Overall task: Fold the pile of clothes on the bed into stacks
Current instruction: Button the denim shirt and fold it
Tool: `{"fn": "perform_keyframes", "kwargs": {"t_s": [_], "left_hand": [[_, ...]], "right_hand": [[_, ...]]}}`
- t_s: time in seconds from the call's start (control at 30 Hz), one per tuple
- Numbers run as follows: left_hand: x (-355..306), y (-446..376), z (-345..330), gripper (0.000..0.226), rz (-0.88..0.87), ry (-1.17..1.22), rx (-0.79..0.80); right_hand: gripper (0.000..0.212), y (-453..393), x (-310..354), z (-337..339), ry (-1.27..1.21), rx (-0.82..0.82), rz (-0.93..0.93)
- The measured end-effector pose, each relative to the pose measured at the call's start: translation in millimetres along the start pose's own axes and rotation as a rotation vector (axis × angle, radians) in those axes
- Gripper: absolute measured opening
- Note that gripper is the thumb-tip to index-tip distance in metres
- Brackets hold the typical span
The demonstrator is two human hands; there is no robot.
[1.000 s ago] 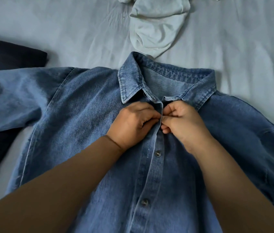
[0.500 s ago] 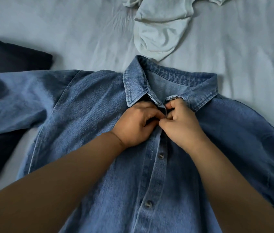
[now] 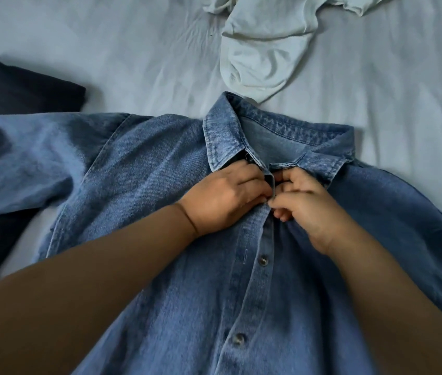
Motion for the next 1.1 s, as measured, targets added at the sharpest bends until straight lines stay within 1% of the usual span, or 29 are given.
{"fn": "perform_keyframes", "kwargs": {"t_s": [0.07,0.2,0.27,0.33,0.47,0.57,0.7,0.8,0.93,1.1], "left_hand": [[-0.7,0.7,-1.6,0.027,-0.004,-0.011,0.015],[1.0,2.1,-4.8,0.025,0.010,-0.025,0.032],[2.3,2.0,-4.9,0.025,0.021,-0.026,0.021],[2.1,1.9,-3.8,0.026,0.025,-0.020,0.004],[0.9,1.7,-2.3,0.026,0.021,-0.018,-0.023],[1.3,2.9,-3.3,0.024,0.030,-0.009,-0.032],[2.2,4.8,-4.3,0.023,0.051,-0.009,-0.044],[0.8,6.1,-3.7,0.023,0.059,-0.036,-0.065],[2.7,8.9,-0.4,0.026,0.116,-0.095,-0.108],[-2.1,9.7,-0.9,0.025,0.070,-0.095,-0.100]], "right_hand": [[0.031,3.7,3.3,-2.7,0.109,-0.036,0.058],[0.035,11.5,19.0,-11.2,0.575,-0.207,0.261],[0.035,14.4,22.2,-14.8,0.646,-0.242,0.349],[0.038,14.5,18.7,-13.8,0.585,-0.257,0.390],[0.041,9.5,9.1,-9.8,0.429,-0.274,0.353],[0.040,8.3,5.6,-9.9,0.301,-0.257,0.360],[0.038,8.8,3.0,-10.1,0.199,-0.227,0.386],[0.037,9.1,1.2,-9.4,0.193,-0.232,0.422],[0.034,12.1,-1.6,-8.9,0.199,-0.262,0.469],[0.034,23.7,-0.1,-12.0,0.375,-0.359,0.574]]}}
Point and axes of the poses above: each hand's wrist, its own y-axis away from the middle knuckle, its own z-axis out of the back of the hand, x = y × z, the point moved 6 cm from there along -y, towards the middle knuckle, and after that the axes turned 12 degrees about -z, right-handed, at the moved point
